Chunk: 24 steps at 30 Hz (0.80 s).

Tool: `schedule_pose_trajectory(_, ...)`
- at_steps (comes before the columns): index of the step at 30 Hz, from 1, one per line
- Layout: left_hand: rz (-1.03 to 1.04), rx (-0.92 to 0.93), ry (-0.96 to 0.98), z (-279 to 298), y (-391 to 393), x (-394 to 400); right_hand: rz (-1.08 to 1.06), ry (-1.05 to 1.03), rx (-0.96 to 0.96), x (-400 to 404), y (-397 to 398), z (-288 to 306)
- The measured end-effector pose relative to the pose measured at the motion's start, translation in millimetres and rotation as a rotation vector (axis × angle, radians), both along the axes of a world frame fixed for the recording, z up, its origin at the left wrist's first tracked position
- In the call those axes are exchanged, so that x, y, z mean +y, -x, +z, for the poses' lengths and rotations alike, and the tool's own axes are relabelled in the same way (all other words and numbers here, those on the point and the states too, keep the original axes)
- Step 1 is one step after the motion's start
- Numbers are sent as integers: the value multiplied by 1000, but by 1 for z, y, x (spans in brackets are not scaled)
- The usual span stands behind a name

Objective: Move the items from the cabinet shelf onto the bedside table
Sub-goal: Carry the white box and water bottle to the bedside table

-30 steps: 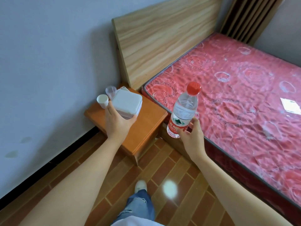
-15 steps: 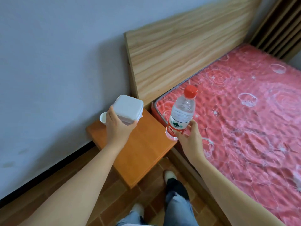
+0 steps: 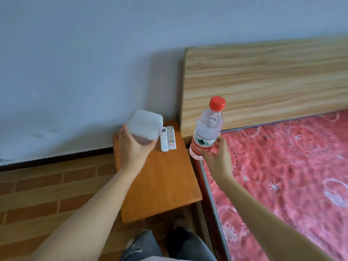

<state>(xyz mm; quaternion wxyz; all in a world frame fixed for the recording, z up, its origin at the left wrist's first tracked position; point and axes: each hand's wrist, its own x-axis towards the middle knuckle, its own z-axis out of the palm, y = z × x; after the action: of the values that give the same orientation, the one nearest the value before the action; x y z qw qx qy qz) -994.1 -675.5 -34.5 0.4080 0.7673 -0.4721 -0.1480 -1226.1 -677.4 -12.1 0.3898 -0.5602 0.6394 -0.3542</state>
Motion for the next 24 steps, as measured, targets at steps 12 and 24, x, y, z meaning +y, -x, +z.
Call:
schedule_pose_trajectory(12,238,35,-54,-26,-23,29,203,-79,-65,-30,-31,-30)
schedule_pose_trajectory(24,296,31,-99,-84,-28,43,252,-94,-86,-38,-73,-87)
